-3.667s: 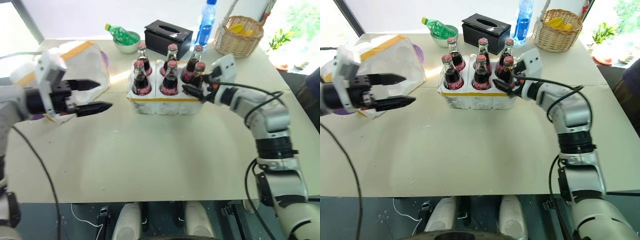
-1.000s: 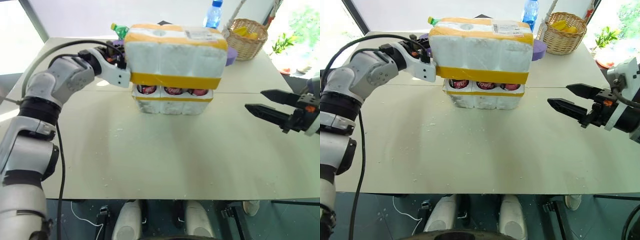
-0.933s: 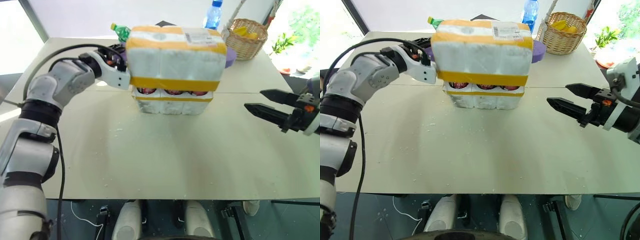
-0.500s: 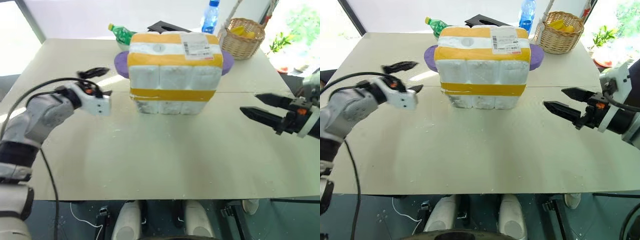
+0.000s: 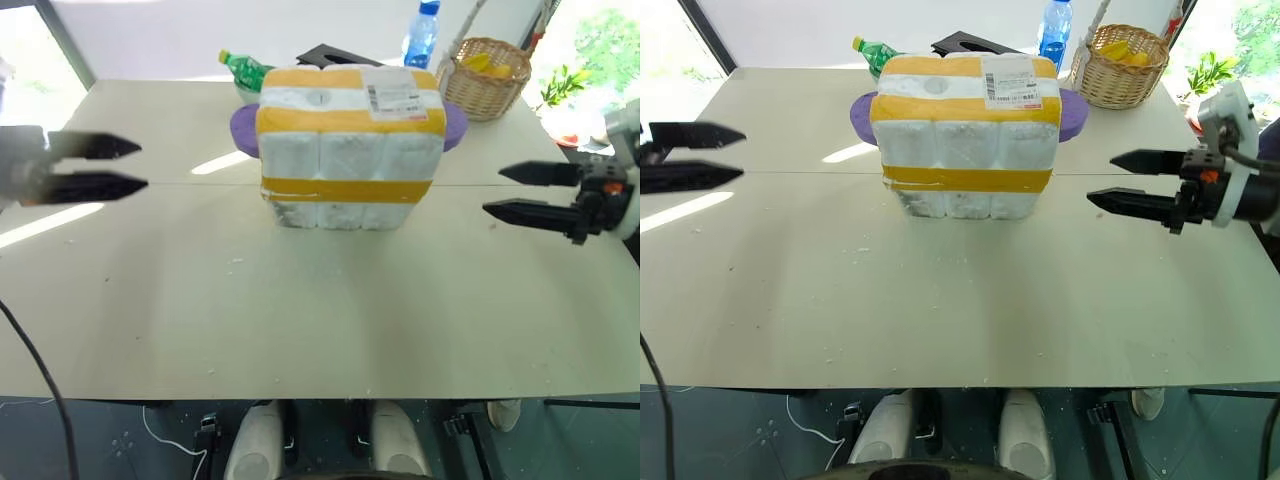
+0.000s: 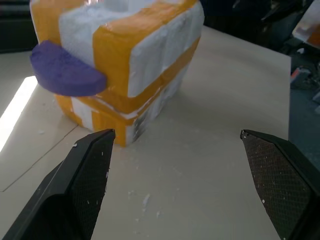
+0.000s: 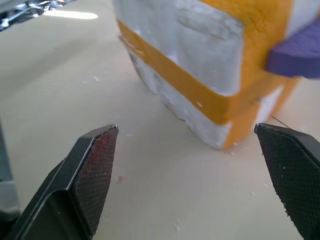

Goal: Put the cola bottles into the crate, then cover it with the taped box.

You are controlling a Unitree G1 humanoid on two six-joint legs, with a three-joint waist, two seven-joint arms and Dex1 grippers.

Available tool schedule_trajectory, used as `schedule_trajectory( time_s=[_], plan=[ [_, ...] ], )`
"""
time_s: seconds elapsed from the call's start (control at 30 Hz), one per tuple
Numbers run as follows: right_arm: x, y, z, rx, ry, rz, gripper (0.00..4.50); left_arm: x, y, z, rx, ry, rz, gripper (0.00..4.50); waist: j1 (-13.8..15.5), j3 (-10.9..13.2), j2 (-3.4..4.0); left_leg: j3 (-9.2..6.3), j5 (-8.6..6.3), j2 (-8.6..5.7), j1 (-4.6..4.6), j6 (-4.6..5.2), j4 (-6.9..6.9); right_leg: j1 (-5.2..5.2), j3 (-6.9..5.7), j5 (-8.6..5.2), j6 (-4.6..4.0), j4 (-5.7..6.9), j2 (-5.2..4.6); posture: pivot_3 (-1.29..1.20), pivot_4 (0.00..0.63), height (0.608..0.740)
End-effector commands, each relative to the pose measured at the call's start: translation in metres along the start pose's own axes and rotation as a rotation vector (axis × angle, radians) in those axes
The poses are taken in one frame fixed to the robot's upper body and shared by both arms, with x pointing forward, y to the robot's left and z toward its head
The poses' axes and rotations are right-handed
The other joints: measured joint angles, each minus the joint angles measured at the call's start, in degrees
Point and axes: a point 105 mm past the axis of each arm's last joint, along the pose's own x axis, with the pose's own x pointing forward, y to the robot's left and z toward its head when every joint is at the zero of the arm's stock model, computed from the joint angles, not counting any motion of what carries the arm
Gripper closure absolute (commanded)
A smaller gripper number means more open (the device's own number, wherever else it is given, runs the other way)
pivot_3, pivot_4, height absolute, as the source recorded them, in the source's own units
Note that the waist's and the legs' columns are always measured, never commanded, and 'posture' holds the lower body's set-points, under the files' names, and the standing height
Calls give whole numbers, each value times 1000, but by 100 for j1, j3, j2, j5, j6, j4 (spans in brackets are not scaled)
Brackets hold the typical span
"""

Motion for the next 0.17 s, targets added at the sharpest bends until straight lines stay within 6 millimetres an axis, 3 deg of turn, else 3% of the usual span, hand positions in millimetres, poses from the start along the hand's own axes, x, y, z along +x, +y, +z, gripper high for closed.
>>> schedule_trajectory(
  time_s=[0.03,0.17],
  plan=[
    [1,-4,17,-62,-26,14,0,-3,8,-2,33,61,27,296,-2,0,0,1,0,-1,0,0,1,0,1,0,0,1,0,0,150,740],
    [7,-6,17,-69,-36,14,0,0,11,-7,67,107,40,296,2,1,-3,6,1,-1,-10,-1,1,-8,2,0,0,-2,1,0,150,740]
  ],
)
